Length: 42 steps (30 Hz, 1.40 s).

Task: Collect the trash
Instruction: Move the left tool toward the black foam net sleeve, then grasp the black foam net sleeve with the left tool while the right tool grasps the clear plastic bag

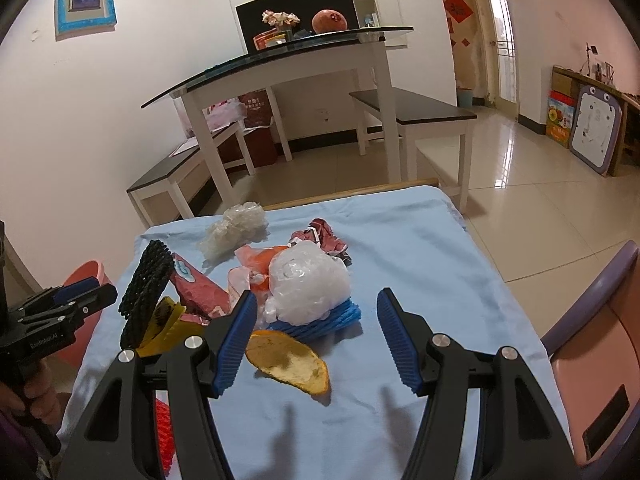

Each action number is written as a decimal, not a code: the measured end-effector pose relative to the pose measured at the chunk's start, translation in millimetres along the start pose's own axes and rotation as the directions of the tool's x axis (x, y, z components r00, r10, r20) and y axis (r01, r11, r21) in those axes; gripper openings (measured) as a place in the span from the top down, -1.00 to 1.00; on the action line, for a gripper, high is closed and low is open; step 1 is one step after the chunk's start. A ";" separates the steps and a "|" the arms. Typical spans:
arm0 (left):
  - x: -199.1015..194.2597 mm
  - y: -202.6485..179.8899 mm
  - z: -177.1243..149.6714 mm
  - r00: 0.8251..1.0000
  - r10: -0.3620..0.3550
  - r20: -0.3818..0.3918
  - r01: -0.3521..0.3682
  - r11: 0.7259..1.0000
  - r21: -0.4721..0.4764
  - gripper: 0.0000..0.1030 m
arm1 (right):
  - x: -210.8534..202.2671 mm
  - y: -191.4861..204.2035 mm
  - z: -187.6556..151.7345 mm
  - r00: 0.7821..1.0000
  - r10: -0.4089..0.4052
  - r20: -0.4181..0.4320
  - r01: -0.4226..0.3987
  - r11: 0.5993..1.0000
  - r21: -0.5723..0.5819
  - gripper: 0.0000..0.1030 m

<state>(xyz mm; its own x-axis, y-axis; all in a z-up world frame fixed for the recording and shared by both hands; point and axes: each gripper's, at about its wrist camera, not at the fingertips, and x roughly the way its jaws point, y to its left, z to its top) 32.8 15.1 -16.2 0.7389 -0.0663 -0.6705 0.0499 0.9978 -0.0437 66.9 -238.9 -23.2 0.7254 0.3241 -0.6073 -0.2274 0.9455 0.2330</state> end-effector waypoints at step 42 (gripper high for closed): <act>37.5 2.9 -5.6 0.992 -0.076 -0.097 0.076 0.997 0.000 0.65 | 14.8 -7.0 -0.8 1.000 0.008 -0.028 -0.008 1.000 0.024 -0.20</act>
<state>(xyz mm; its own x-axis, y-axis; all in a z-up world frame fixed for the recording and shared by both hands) 56.9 15.5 -45.6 0.6645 -0.1412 -0.7338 0.1058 0.9899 -0.0947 78.7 -240.8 -34.4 0.7052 0.3328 -0.6261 -0.2172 0.9420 0.2560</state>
